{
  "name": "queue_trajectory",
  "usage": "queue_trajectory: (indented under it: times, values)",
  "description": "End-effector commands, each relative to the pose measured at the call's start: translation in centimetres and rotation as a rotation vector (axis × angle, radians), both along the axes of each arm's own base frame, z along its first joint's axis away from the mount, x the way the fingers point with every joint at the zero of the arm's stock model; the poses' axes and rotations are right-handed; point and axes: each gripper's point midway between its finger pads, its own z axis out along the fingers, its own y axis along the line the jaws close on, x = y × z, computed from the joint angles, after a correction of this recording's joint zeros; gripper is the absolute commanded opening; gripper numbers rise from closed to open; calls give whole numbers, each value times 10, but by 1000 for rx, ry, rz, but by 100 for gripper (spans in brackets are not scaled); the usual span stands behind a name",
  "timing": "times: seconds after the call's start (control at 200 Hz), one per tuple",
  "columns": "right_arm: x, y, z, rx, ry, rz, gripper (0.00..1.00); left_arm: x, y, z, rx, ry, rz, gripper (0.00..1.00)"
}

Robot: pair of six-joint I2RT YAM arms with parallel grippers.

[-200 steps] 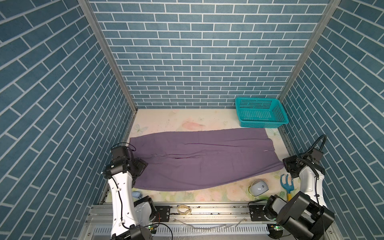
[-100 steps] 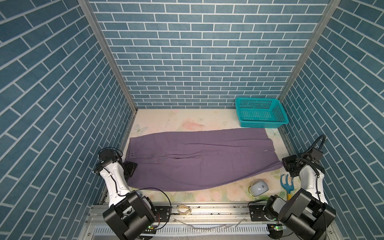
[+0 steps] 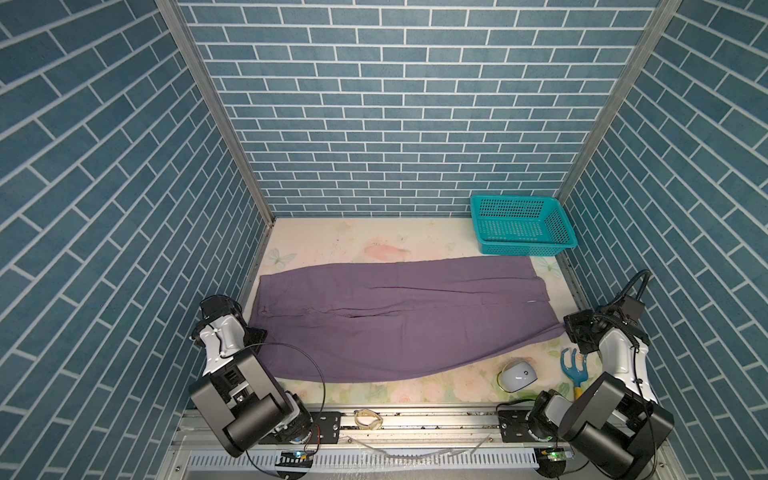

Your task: Fold and stack the trousers

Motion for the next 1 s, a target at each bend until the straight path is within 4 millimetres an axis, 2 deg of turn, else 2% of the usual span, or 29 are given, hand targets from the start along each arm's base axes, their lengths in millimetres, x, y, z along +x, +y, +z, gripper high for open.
queue_trajectory:
  times: [0.0,0.23,0.265,0.31,0.42,0.47,0.485,0.605,0.755,0.87,0.995]
  values:
    - [7,-9,10,-21,-21,-28,0,-2,7,-11,17,29,10,71]
    - [7,-12,11,-26,-11,-33,0,0,8,-32,-15,63,15,72]
    - [6,-12,10,-25,-8,-35,0,2,8,-36,-19,53,16,70]
    - [6,-11,9,-22,-6,-34,0,4,7,-40,-27,42,19,61]
    - [7,-12,9,-22,-2,-39,0,10,4,-45,-57,28,15,18]
    - [6,-14,10,-29,1,-44,0,12,4,-43,-64,17,19,1]
    - [6,-15,11,-32,1,-47,0,13,4,-42,-64,9,20,0]
    - [10,-25,26,-63,-21,-87,0,20,9,-15,-68,-98,69,0]
    - [21,-42,56,-113,-81,-145,0,25,32,47,-20,-267,145,0]
    - [28,-55,81,-169,-112,-172,0,28,48,95,41,-320,159,0]
    - [33,-66,105,-225,-156,-201,0,36,61,132,82,-367,161,0]
